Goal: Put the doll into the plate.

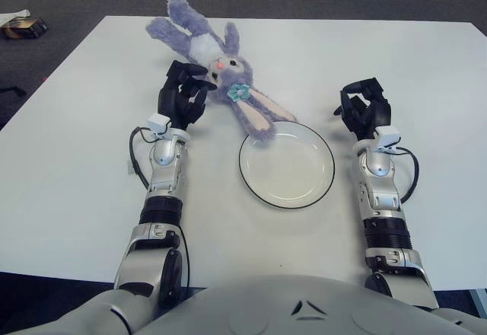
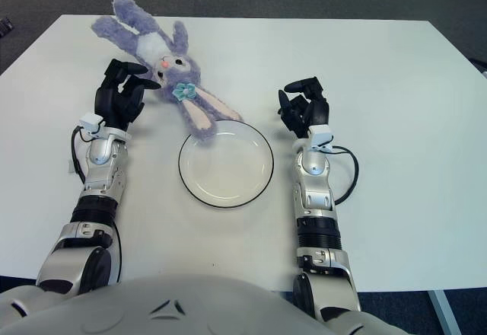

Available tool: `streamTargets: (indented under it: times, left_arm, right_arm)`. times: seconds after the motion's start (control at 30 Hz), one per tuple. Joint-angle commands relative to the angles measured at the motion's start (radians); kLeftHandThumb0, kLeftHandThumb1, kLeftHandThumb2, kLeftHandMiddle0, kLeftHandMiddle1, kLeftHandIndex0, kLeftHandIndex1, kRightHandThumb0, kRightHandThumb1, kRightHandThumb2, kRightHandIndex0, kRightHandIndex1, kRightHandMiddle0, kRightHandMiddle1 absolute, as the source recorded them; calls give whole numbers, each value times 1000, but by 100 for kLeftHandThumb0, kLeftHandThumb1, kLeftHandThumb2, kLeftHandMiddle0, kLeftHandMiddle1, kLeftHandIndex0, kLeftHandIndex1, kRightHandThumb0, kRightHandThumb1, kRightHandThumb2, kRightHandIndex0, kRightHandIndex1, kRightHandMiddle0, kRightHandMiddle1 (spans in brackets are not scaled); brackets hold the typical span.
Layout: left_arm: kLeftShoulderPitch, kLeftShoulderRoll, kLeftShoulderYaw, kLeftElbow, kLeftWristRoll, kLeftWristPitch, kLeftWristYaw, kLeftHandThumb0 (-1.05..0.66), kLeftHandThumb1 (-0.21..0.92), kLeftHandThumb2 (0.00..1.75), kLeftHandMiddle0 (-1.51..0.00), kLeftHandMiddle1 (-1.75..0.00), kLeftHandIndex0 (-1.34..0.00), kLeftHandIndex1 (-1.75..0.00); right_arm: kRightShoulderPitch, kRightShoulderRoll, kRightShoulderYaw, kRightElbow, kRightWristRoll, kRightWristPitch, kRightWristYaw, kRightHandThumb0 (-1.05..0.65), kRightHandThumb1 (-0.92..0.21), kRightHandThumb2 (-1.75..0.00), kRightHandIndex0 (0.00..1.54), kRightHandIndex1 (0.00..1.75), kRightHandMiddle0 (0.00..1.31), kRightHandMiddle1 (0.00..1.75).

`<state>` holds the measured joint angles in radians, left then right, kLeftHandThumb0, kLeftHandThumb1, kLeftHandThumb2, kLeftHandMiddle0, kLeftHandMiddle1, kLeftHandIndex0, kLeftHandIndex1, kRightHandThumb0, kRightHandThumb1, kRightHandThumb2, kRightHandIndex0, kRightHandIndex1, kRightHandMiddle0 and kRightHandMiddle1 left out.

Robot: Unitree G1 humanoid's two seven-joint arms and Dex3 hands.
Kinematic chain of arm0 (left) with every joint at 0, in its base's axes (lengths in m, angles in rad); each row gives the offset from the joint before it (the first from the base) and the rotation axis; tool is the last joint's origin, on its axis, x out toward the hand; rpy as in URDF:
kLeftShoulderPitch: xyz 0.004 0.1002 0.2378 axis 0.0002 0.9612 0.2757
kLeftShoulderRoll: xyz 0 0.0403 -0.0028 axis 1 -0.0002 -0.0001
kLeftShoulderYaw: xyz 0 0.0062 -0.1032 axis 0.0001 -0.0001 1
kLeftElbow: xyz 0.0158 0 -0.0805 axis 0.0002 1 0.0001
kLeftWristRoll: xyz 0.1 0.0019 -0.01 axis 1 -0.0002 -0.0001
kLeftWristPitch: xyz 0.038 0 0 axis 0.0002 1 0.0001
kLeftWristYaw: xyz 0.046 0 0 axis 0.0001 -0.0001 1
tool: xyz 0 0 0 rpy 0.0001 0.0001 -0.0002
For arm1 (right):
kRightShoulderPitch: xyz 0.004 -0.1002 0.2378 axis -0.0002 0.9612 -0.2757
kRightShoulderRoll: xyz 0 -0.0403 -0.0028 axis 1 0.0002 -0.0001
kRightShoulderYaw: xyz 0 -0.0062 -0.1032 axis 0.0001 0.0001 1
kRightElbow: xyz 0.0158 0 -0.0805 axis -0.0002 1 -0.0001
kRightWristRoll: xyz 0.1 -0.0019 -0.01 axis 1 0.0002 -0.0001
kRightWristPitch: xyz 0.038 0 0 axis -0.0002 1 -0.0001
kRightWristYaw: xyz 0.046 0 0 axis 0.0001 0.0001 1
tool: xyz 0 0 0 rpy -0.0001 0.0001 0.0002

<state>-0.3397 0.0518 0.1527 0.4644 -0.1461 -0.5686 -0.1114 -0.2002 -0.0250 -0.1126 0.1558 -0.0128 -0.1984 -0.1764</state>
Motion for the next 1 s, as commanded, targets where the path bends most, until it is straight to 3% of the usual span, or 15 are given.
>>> streamTargets:
  times: [0.0, 0.37, 0.63, 0.97]
  left_arm:
    - [11, 23, 20, 87, 14, -68, -5, 0, 92, 26, -53, -136, -37, -142]
    - [-75, 77, 26, 259, 109, -284, 37, 0, 92, 25, -55, -137, -36, -140]
    - [-140, 141, 17, 351, 131, -369, 18, 0, 92, 24, -56, -136, -37, -138]
    - [-190, 191, 7, 427, 253, -478, 114, 0, 92, 24, -55, -134, -38, -141]
  right_arm:
    - [42, 18, 2, 33, 2, -9, 1, -36, -92, -32, 72, 164, 41, 153]
    - [32, 18, 2, 56, 2, -19, 2, -36, -92, -32, 72, 163, 42, 153]
    - [25, 13, 5, 74, 0, -35, 13, -36, -92, -31, 70, 162, 42, 153]
    - [22, 11, 8, 83, -6, -40, 18, -36, -92, -31, 69, 160, 42, 152]
